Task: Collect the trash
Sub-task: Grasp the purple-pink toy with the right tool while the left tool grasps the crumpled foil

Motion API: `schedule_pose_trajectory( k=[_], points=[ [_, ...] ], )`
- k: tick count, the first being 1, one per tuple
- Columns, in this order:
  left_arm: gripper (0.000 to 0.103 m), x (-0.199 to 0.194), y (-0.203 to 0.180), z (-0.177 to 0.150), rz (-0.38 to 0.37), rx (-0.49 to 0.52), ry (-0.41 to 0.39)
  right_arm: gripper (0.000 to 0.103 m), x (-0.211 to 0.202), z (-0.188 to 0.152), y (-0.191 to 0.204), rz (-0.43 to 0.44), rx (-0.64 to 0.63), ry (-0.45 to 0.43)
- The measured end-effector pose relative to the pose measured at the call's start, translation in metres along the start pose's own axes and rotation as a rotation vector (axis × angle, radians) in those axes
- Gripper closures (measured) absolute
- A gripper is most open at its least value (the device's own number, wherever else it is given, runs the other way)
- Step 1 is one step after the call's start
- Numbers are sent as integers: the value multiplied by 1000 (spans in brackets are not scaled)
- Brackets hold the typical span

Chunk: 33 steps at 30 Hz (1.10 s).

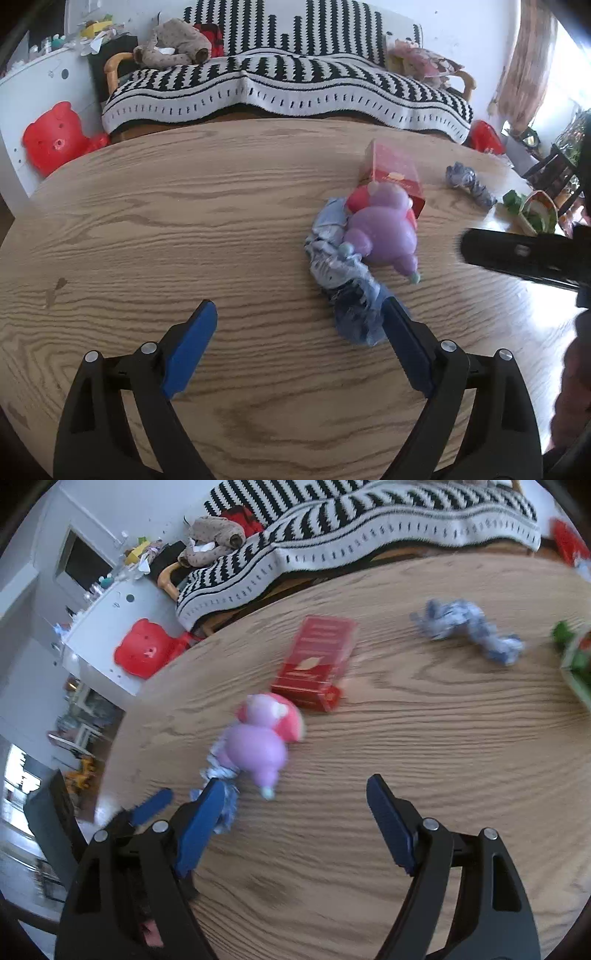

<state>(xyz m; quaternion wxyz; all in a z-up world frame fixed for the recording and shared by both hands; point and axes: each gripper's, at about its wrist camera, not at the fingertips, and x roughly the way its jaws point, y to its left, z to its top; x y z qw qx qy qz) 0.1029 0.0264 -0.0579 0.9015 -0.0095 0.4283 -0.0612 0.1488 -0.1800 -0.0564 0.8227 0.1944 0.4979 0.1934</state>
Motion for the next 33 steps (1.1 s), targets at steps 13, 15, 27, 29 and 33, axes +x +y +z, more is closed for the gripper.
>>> schedule_pose_trajectory(
  k=[13, 15, 27, 29, 33],
  points=[
    [49, 18, -17, 4, -58, 44, 8, 26, 52, 31, 23, 27, 22, 34],
    [59, 17, -15, 3, -72, 37, 5, 33, 56, 33, 27, 33, 7, 45],
    [74, -1, -12, 7, -59, 19, -19, 60, 30, 25, 35, 1, -59, -20],
    [74, -5, -14, 9, -64, 15, -25, 60, 17, 23, 31, -10, -64, -36],
    [74, -15, -25, 12, -71, 28, -43, 60, -7, 16, 13, -49, -58, -57]
  ],
)
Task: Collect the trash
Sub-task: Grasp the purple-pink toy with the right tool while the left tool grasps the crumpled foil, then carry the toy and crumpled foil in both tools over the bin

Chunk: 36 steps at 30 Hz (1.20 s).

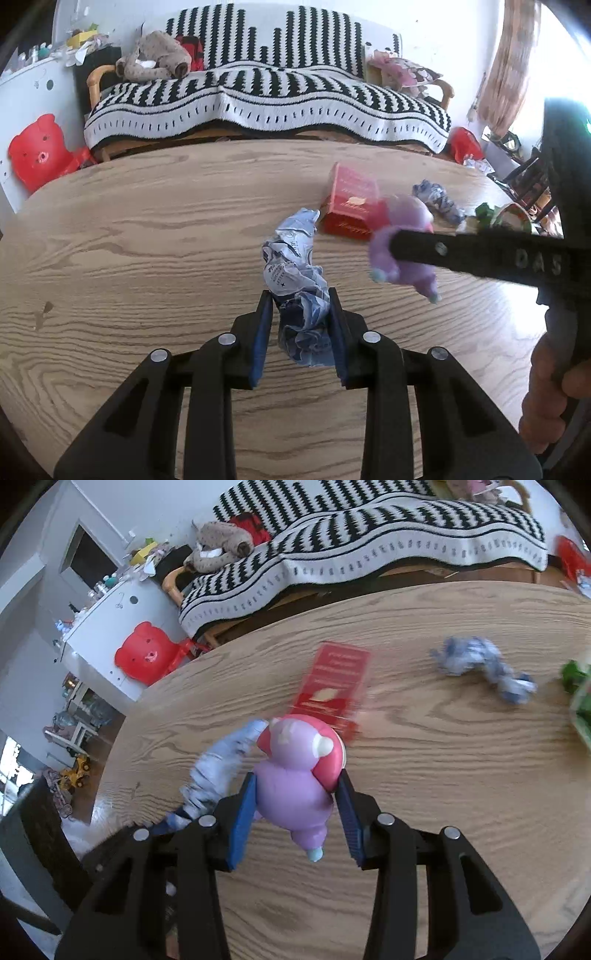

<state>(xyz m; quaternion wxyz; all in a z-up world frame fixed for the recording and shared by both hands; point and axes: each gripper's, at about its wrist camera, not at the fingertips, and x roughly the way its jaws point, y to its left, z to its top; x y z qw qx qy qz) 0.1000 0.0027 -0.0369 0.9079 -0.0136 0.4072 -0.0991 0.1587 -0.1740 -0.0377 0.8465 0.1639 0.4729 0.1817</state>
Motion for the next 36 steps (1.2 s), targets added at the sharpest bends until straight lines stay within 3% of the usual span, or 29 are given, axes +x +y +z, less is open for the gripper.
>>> schedule_pose_trajectory(
  k=[13, 25, 36],
  points=[
    [74, -20, -89, 6, -92, 105, -35, 60, -112, -33, -91, -143, 67, -105],
    [74, -28, -235, -16, -253, 281, -18, 59, -219, -91, -190, -281, 180, -188],
    [74, -37, -362, -53, -412, 433, 20, 59, -315, -175, -286, -428, 323, -239]
  ],
)
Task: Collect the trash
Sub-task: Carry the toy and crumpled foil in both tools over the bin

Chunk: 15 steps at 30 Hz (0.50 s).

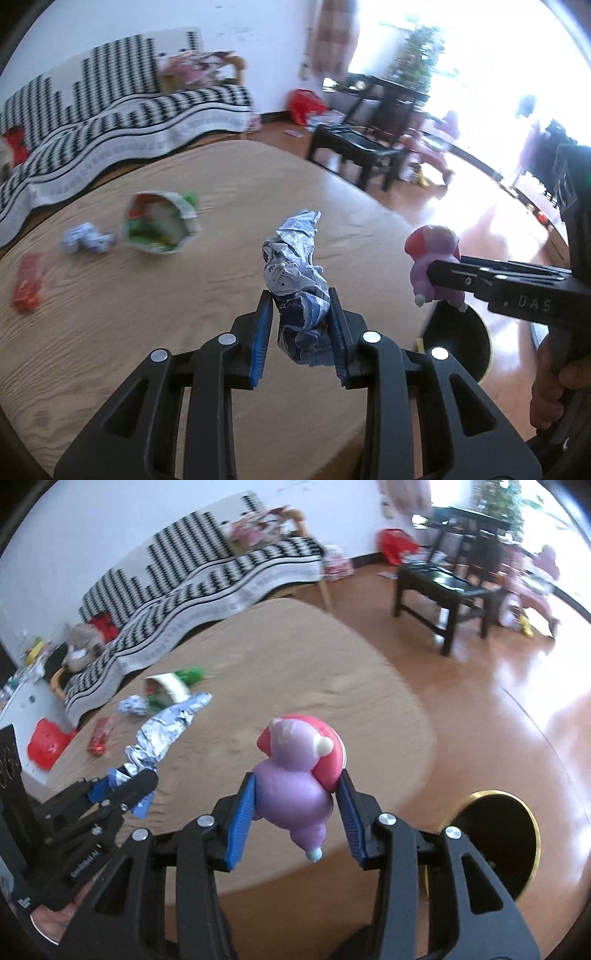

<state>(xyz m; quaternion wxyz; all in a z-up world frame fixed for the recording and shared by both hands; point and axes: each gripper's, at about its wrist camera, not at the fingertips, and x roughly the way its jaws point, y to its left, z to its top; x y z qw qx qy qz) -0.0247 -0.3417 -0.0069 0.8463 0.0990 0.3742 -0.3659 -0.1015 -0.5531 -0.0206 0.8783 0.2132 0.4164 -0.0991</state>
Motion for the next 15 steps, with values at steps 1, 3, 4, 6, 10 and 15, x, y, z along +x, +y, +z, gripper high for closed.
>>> schedule_pose_trajectory(
  k=[1, 3, 4, 6, 10, 15],
  points=[
    [75, 5, -14, 1, -19, 14, 5, 59, -5, -4, -13, -14, 14, -3],
    [75, 14, -36, 3, -51, 42, 14, 59, -17, -14, -45, -47, 48, -10],
    [75, 18, -47, 2, -64, 55, 18, 59, -21, -18, -57, -62, 61, -12],
    [75, 27, -72, 0, -98, 87, 32, 59, -33, -28, -88, -89, 100, -17],
    [75, 44, -118, -9, -156, 145, 58, 59, -48, -41, -130, -133, 161, -18],
    [75, 61, -158, -18, -230, 179, 103, 58, -64, -52, -167, -170, 236, -24]
  ],
)
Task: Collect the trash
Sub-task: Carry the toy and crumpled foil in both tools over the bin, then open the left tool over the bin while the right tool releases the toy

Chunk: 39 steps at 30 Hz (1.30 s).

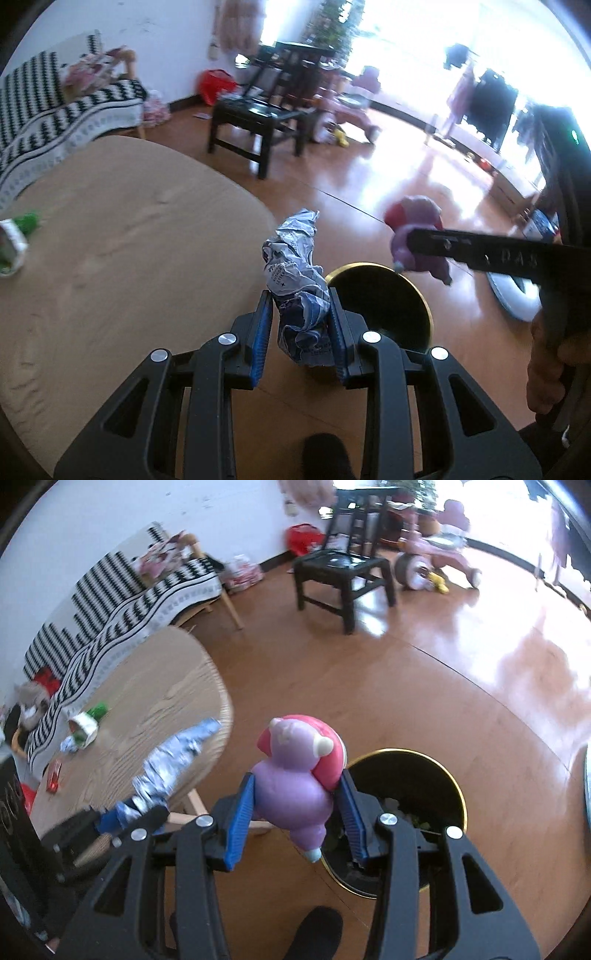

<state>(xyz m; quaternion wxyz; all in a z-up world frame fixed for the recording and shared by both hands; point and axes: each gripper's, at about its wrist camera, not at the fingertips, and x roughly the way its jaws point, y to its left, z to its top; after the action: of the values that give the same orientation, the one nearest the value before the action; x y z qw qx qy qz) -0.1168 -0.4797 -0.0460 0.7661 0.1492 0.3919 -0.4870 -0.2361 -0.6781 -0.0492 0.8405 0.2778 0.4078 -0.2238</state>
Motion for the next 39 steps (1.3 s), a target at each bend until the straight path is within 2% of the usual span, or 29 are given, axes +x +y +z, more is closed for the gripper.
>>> schedule_pose_trajectory(
  k=[12, 31, 36, 37, 39],
  points=[
    [74, 49, -50, -11, -114, 73, 92, 56, 1, -11, -62, -88, 109, 36],
    [74, 80, -63, -6, -148, 82, 137, 54, 0, -12, -67, -102, 143, 37],
    [74, 88, -63, -6, -167, 90, 146, 50, -1, -15, -69, -105, 154, 35],
    [72, 88, -62, -6, -165, 90, 146, 49, -1, -14, -69, -107, 159, 34],
    [61, 91, -60, -6, -165, 84, 148, 46, -3, -15, -70, -111, 168, 31]
  ],
)
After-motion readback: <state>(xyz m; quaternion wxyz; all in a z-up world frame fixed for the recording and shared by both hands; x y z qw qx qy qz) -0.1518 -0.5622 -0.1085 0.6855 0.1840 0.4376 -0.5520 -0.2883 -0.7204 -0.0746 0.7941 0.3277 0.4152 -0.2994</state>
